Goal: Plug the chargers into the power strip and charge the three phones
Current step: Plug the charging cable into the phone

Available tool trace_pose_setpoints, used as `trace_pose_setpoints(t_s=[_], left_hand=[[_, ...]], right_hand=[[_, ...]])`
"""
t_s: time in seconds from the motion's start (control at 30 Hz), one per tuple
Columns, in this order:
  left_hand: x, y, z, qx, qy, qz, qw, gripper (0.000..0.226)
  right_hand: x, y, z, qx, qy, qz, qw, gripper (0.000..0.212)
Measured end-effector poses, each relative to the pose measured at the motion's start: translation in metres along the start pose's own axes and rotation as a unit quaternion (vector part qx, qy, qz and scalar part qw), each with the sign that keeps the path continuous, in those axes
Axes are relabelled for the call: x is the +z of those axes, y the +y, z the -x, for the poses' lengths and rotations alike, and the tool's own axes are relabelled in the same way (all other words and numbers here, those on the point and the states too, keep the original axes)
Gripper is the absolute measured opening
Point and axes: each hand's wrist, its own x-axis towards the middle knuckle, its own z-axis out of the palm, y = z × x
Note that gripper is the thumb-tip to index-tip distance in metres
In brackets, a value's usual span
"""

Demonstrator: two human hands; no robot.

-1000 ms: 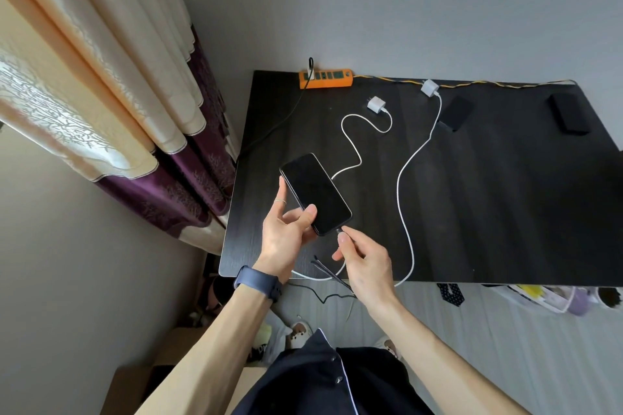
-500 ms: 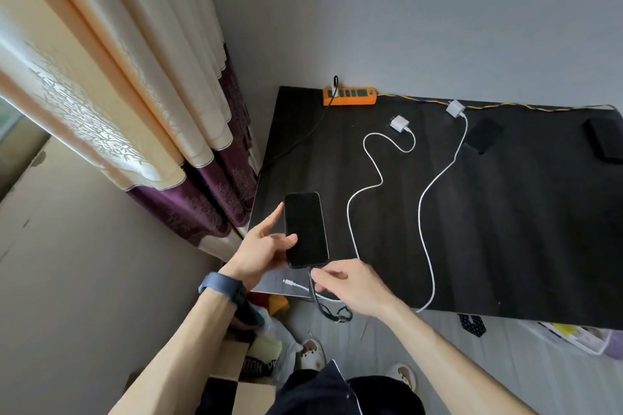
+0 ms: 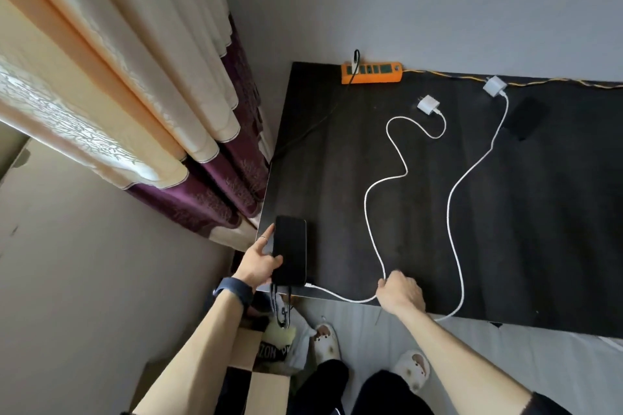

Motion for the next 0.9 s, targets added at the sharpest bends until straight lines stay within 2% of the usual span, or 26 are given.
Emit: trace_pose_setpoints(t_s=[0.1,0.2,0.27,0.3,0.37,0.43,0.5,0.57,0.73,0.8,0.9], left_hand=[[0.011,-0.012,-0.025,0.012,-0.002,-0.028,1.000,0.076],[0.022,-0.012,-0.041,0.022,0.021,-0.057,0.998,0.068],[0.027,-0.011,-0.049,0.036,0.072,-0.086,0.993,0.070],[0.031,-0.008,-0.049,0.036,0.089,-0.103,0.990,0.069],[0.039,-0.008,-0.048,0.041,0.109,-0.154,0.981,0.070],[0.047,-0.012,-0.042,0.054,0.117,-0.225,0.966,0.085],[0.055,-0.019,-0.033,0.066,0.115,-0.303,0.944,0.103],[0.059,-0.032,-0.023,0.067,0.102,-0.362,0.924,0.110],[0.053,-0.064,-0.007,0.092,0.117,-0.424,0.893,0.081],[0.051,-0.068,-0.003,0.075,0.111,-0.448,0.884,0.073],[0.051,-0.070,0.001,0.050,0.096,-0.444,0.890,0.069]], right_hand=[[-0.008,0.003,-0.033,0.043,0.056,-0.125,0.990,0.027],[-0.041,0.009,-0.057,0.077,0.145,-0.258,0.952,0.021],[-0.060,0.014,-0.064,0.070,0.195,-0.308,0.929,0.024],[-0.065,0.018,-0.066,0.060,0.201,-0.306,0.929,0.031],[-0.066,0.024,-0.064,0.033,0.180,-0.280,0.942,0.045],[-0.051,0.030,-0.059,-0.010,0.154,-0.238,0.959,0.053],[-0.031,0.034,-0.050,-0.072,0.143,-0.156,0.975,0.060],[-0.011,0.034,-0.039,-0.123,0.124,-0.068,0.982,0.068],[0.027,0.017,-0.008,-0.180,0.034,0.077,0.980,0.071],[0.035,0.014,-0.002,-0.180,0.015,0.106,0.978,0.075],[0.038,0.015,-0.001,-0.178,0.001,0.120,0.977,0.078]])
